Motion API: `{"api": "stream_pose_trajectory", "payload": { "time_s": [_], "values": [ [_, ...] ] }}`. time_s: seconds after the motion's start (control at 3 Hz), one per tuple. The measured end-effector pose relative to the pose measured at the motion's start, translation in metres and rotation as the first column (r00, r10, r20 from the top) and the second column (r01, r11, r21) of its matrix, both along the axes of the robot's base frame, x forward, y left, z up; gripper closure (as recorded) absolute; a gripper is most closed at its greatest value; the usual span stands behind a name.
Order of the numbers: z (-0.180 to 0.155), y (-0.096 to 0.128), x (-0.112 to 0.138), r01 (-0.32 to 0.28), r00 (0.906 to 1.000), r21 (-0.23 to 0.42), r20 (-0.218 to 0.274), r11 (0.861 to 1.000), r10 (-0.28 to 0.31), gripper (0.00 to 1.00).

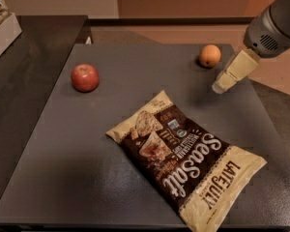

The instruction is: Move orange near brown chip bag

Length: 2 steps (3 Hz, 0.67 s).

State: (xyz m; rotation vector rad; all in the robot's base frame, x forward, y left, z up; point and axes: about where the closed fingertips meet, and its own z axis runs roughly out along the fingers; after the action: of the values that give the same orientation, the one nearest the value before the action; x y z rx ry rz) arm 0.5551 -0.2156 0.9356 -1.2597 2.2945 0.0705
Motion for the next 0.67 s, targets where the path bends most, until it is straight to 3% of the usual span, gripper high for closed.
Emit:
{"api": "stream_pose_trajectory", "payload": {
  "time_s": [0.67],
  "values": [
    [-0.032, -0.013, 0.077, 0.097, 0.994, 0.097, 0.041, 0.991, -0.101, 0.0]
  ]
}}
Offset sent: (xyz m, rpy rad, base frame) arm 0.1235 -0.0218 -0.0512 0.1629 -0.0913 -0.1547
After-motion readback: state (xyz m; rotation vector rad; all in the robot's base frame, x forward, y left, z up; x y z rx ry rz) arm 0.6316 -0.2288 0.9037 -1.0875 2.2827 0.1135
